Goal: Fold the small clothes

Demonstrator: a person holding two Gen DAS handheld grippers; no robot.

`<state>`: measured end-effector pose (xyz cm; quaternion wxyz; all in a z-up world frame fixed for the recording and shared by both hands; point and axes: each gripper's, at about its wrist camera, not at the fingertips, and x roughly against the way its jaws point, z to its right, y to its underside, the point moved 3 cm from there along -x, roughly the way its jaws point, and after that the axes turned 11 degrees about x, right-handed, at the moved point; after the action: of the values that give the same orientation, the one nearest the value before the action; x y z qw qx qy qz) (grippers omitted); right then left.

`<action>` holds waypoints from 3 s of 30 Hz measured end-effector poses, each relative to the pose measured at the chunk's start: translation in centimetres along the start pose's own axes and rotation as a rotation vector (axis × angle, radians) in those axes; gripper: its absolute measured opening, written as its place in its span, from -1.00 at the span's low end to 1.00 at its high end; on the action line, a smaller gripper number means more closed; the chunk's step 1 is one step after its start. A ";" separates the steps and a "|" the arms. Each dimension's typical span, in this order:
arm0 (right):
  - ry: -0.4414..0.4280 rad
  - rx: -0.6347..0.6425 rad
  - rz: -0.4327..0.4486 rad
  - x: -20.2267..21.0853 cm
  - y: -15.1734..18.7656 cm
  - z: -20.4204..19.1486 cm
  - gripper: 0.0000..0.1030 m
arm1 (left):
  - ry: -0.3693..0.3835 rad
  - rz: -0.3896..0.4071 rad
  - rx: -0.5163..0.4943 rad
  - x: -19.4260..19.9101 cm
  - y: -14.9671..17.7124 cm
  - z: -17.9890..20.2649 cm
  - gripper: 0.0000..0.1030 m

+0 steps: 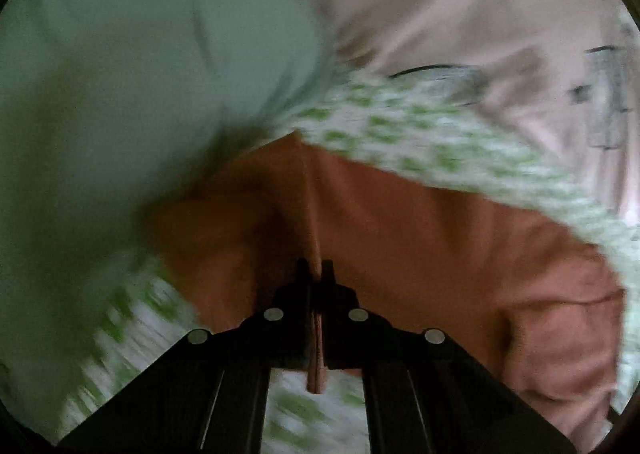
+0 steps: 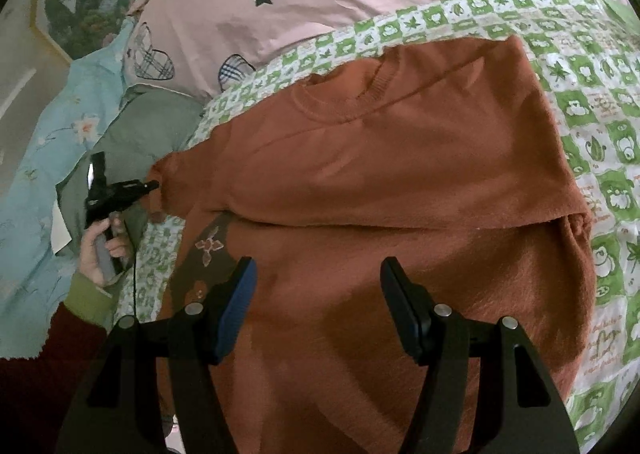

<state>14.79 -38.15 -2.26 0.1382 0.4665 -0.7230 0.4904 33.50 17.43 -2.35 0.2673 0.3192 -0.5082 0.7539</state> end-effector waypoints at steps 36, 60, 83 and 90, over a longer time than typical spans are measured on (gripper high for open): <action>0.039 0.072 -0.025 -3.3 -4.4 1.8 0.50 | 0.155 -0.085 -0.175 3.0 14.2 13.0 -0.02; -0.013 -0.120 0.096 0.2 -8.8 9.3 -0.85 | -0.023 -0.075 -0.055 -2.5 11.4 6.4 -0.12; 0.329 -0.134 0.087 -0.3 -7.9 12.5 -0.85 | -0.039 -0.068 -0.009 -2.9 11.7 5.7 -0.35; 0.166 0.021 -0.012 -2.9 -7.1 8.1 -0.82 | -0.041 -0.068 -0.010 -3.2 11.6 5.6 -0.33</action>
<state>24.13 -43.96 -3.97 0.1956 0.4301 -0.7010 0.5342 28.31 7.95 -10.10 0.2838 0.3502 -0.5060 0.7353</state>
